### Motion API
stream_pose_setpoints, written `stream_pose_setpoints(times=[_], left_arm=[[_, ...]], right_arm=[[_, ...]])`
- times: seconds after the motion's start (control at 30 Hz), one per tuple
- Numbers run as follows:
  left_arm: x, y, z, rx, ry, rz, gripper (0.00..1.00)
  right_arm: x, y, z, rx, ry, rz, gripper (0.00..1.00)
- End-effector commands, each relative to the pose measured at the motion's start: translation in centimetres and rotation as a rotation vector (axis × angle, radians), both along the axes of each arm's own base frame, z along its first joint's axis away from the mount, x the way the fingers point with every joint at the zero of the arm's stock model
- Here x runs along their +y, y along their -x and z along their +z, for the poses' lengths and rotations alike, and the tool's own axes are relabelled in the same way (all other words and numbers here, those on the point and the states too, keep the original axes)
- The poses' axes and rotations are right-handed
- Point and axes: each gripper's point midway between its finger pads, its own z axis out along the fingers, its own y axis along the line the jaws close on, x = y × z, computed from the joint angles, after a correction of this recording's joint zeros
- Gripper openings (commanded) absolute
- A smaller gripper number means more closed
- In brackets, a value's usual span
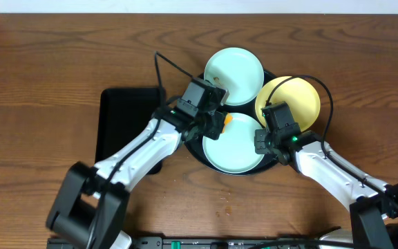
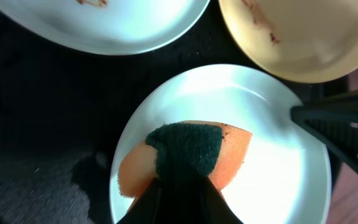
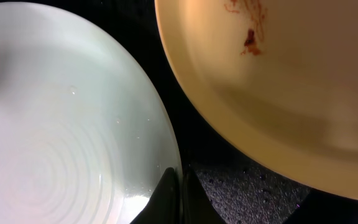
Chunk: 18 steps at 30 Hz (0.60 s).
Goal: Clean dirty plates on tray and stack at the side
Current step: 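Scrub the lower green plate with the sponge in the left gripper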
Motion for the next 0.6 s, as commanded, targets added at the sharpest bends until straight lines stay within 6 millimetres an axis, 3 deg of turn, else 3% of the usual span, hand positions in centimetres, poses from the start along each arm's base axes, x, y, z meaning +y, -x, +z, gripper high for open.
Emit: stream_pose_setpoints(times=[0.0, 0.2, 0.57], left_arm=[[-0.7, 0.4, -1.7, 0.036, 0.012, -0.044, 0.07], [-1.0, 0.1, -4.1, 0.057, -0.003, -0.055, 0.08], [-0.4, 0.3, -6.1, 0.091, -0.047, -0.042, 0.07]], right_arm=[[-0.6, 0.1, -0.4, 0.007, 0.027, -0.013, 0.01], [-0.6, 0.2, -0.4, 0.009, 0.024, -0.012, 0.01], [-0.6, 0.2, -0.4, 0.01, 0.024, -0.011, 0.01]])
